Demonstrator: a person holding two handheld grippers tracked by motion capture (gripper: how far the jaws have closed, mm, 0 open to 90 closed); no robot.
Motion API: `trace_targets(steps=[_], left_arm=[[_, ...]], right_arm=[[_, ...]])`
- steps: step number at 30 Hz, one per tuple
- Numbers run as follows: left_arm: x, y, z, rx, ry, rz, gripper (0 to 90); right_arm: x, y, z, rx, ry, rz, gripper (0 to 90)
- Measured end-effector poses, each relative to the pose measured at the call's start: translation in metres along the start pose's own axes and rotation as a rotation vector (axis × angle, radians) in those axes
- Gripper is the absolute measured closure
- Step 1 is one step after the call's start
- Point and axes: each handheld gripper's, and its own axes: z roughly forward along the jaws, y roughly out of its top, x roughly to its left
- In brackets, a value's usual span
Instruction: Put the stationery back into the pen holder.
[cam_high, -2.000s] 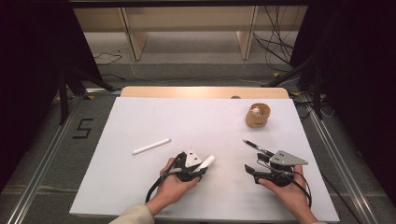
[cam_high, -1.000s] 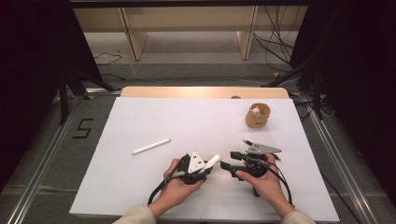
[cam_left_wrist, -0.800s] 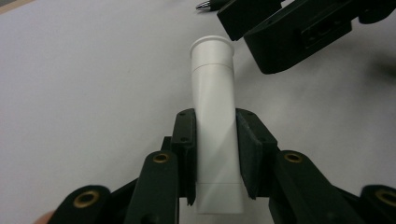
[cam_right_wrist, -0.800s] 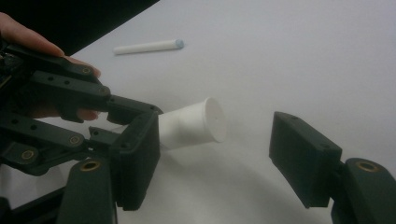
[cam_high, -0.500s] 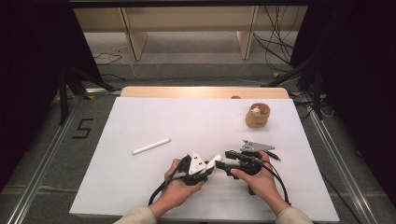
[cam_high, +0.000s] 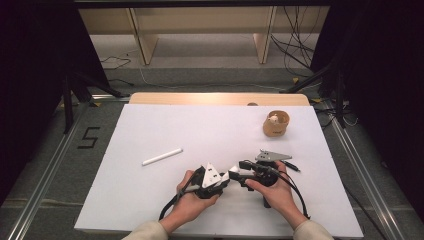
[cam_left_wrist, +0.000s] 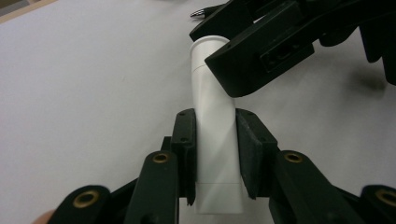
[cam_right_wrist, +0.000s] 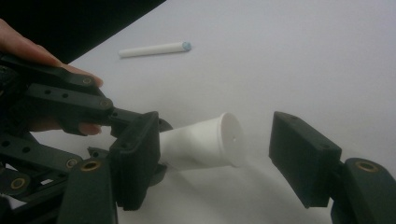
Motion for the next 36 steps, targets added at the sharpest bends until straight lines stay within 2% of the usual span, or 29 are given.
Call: trace_targets(steps=[20,30,36], left_arm=[[-0.0005,0.0004,-0.0003,-0.023,0.004,-0.016,70.4],[-0.0018,0.0009,0.0005,-0.038,0.004,-0.025,70.4],[-0.0015,0.0014,0.0003,-0.040,0.006,-0.029,70.4]], right_arm=[[0.0001,0.0009,0.0056,-0.013,0.024,0.024,36.1],[0.0000,0.0006,0.0068,-0.015,0.035,0.052,36.5],[-0.0003,0.0010,0.0063,-0.017,0.044,0.064,40.2]])
